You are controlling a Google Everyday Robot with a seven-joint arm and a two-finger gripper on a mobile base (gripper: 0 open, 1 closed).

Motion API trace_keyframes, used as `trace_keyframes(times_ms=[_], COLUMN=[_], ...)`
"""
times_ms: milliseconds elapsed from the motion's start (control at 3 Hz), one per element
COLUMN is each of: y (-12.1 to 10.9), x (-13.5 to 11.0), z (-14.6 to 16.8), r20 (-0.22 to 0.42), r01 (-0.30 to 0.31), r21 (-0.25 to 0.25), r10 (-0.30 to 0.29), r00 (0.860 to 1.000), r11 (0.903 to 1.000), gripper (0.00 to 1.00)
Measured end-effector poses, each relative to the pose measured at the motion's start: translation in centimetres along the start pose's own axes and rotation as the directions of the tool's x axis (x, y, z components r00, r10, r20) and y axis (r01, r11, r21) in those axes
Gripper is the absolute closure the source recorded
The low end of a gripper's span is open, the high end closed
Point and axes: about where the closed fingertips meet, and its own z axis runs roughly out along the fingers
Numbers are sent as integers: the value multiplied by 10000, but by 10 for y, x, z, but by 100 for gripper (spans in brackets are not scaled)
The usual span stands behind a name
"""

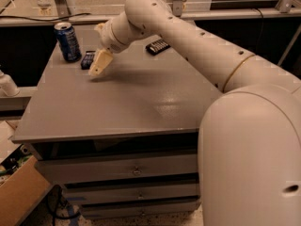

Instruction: Move rxbar blueberry near pepsi can

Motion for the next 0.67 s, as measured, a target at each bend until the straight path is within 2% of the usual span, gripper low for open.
trace_keyframes(times_ms=[333, 667], y=[2, 2], x=[-4, 4], z=[-3, -18], r20=[248, 614], r01=[-150, -853], r21=[-171, -655], r10=[155, 893], r00=[9996, 9941], r11=[9997, 9942], gripper=[0, 0])
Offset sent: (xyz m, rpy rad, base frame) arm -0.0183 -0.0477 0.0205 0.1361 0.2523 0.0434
